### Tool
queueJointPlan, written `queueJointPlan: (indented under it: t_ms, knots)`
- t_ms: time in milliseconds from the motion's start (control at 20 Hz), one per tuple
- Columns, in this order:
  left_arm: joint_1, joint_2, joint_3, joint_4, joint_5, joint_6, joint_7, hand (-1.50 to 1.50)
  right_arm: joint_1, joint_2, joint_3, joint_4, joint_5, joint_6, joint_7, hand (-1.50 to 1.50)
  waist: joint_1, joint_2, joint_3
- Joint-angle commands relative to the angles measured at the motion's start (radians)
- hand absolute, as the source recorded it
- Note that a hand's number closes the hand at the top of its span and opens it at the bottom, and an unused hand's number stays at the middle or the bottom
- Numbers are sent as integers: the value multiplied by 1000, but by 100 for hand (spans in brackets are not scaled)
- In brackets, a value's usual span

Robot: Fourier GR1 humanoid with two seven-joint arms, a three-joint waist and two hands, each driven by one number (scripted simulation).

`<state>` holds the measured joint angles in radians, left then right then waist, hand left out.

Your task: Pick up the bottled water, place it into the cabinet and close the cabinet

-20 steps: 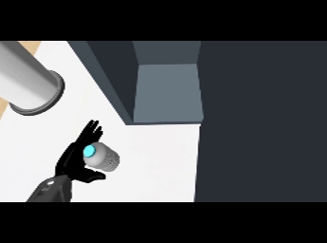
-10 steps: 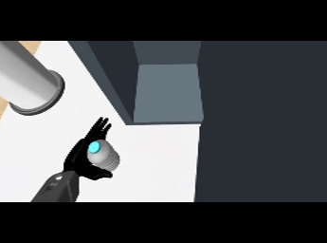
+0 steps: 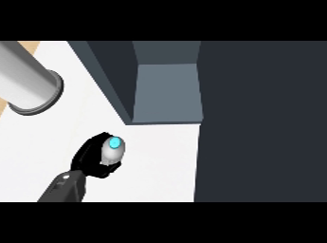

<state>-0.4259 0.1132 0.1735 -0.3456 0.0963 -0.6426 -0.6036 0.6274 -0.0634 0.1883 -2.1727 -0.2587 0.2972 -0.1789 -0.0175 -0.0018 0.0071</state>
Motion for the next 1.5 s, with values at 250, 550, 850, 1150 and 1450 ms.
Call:
queueJointPlan:
  t_ms: [250, 550, 850, 1150, 1450]
  knots:
    - [15, -31, 32, 5, 36, 4, -111, 150, 1, 5, 13, -19, -6, -17, 28, -150, 5, 5, -8]
    - [100, 27, 131, -24, 126, 74, -187, 150, 21, -17, -40, 37, -23, 18, -35, -150, 5, 3, -8]
    - [135, -6, 148, -126, 214, 52, -104, 150, 12, 8, 21, 7, 17, -9, -11, -150, 13, 0, -7]
    - [189, -12, 128, -285, 284, 51, 50, 150, 21, 17, 54, 0, 43, -18, -29, -150, 17, -2, -7]
    - [336, -66, 58, -636, 341, 143, 264, 150, 16, 4, 68, -25, 48, -29, 7, -150, 23, -3, -6]
